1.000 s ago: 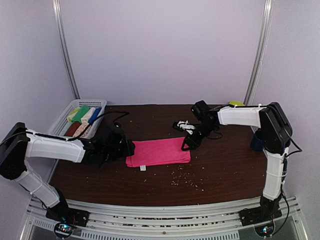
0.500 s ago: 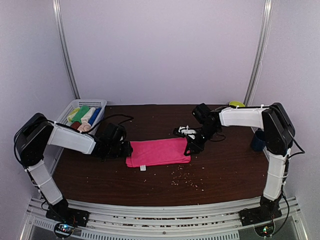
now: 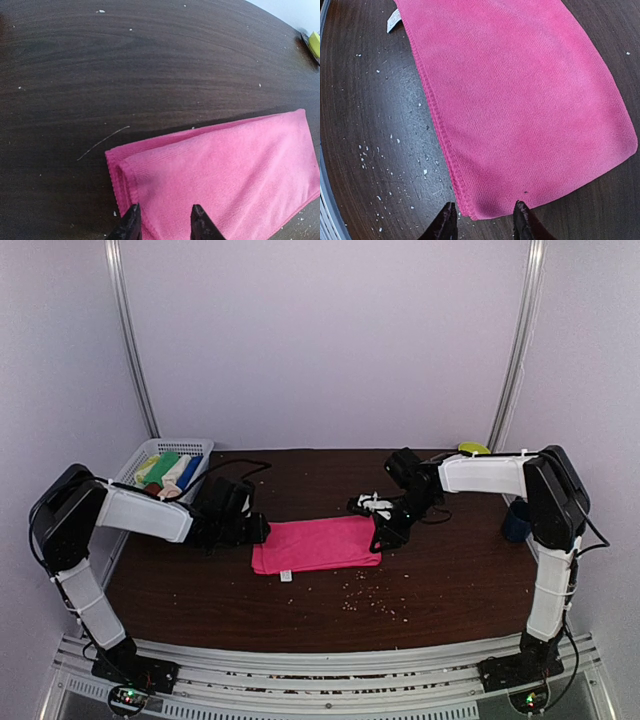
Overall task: Roll the towels
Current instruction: Adjust the center of the board.
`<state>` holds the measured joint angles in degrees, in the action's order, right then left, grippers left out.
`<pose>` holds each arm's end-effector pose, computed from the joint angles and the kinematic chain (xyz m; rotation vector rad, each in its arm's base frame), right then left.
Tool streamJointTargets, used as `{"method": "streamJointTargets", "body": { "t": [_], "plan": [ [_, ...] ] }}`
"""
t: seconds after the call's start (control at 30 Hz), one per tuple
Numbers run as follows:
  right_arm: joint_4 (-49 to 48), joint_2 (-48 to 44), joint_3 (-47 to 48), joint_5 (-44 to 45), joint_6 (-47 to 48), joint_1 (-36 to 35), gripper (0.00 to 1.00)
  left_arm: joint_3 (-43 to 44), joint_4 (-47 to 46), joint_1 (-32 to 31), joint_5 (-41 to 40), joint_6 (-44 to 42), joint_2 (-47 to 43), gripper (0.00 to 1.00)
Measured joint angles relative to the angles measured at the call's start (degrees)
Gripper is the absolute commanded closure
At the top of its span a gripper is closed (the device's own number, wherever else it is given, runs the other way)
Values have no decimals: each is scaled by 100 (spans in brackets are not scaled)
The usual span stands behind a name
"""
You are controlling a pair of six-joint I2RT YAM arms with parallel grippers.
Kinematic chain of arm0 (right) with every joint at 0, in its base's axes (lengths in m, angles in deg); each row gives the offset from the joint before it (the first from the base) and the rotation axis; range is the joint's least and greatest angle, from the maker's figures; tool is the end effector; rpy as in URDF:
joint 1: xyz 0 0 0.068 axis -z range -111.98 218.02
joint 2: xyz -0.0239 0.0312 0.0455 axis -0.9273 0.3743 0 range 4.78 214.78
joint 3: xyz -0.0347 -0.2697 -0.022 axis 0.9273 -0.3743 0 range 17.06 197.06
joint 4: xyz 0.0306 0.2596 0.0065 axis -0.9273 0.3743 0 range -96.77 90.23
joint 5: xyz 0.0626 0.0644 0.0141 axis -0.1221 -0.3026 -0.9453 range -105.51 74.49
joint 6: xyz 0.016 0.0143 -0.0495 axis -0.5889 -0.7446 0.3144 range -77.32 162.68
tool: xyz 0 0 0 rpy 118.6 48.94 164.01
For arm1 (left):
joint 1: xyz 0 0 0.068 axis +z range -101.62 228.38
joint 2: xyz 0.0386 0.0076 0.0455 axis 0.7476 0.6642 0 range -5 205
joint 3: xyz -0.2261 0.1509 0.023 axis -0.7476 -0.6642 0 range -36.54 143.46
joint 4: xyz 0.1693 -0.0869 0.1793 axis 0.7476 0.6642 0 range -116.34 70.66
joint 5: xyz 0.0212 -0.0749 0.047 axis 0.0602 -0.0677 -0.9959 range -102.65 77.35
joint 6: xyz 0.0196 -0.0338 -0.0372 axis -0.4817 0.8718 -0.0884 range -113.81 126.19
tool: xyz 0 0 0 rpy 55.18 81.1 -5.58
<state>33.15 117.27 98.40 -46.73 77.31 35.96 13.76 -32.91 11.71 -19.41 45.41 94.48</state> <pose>0.3254 0.2256 0.1832 -1.5937 2.1926 0.7462 0.2828 -0.2053 0.1536 -0.1141 2.3664 -0.5289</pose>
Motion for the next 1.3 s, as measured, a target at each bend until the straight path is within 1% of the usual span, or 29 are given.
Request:
{"method": "streamJointTargets", "body": {
  "t": [0.33,0.47,0.53,0.8,1.07,1.17,1.3],
  "plan": [
    [79,68,0,35,96,-105,61,0,-26,111,2,-39,328,69],
    [85,109,0,81,118,-149,61,0,-79,111,4,-44,328,75],
    [90,125,0,107,120,-170,61,0,-109,118,9,-52,332,80],
    [120,164,0,153,127,-184,61,2,-157,173,37,-81,463,93],
    [289,192,0,254,306,-184,61,9,-160,212,37,-114,479,96],
    [363,195,0,313,411,-184,61,59,-146,243,35,-149,479,100],
    [411,197,0,372,483,-184,61,208,-140,273,33,-201,479,100]
  ]
}}
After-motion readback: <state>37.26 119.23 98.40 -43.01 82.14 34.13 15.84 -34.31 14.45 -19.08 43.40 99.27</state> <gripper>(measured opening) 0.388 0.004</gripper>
